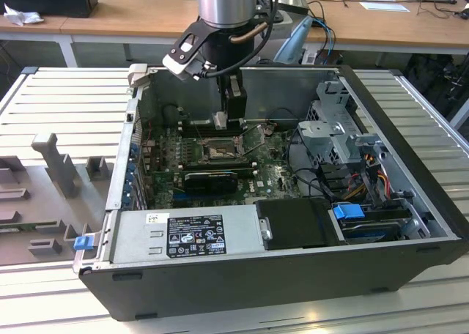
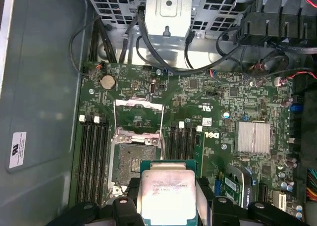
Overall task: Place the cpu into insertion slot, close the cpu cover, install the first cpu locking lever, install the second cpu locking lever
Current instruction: 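Place the cpu into insertion slot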
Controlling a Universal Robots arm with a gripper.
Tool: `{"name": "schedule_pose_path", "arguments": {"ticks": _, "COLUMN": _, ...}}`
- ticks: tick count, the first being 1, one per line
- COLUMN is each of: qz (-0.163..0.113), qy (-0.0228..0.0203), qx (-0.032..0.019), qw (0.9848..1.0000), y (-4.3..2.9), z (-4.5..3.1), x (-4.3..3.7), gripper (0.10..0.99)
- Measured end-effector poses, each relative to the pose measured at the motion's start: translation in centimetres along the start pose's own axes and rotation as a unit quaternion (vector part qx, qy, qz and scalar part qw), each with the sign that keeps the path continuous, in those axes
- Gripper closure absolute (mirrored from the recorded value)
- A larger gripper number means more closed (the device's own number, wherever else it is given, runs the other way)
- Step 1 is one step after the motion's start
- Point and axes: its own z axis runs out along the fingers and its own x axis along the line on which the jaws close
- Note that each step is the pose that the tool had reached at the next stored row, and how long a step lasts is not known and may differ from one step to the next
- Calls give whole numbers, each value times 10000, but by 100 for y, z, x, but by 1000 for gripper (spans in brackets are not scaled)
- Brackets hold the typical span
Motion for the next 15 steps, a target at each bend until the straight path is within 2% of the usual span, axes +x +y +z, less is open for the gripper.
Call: {"name": "schedule_pose_path", "arguments": {"ticks": 15, "qz": 0, "qy": 0, "qx": 0, "qw": 10000, "y": -9, "z": 97, "x": -1, "gripper": 561}}
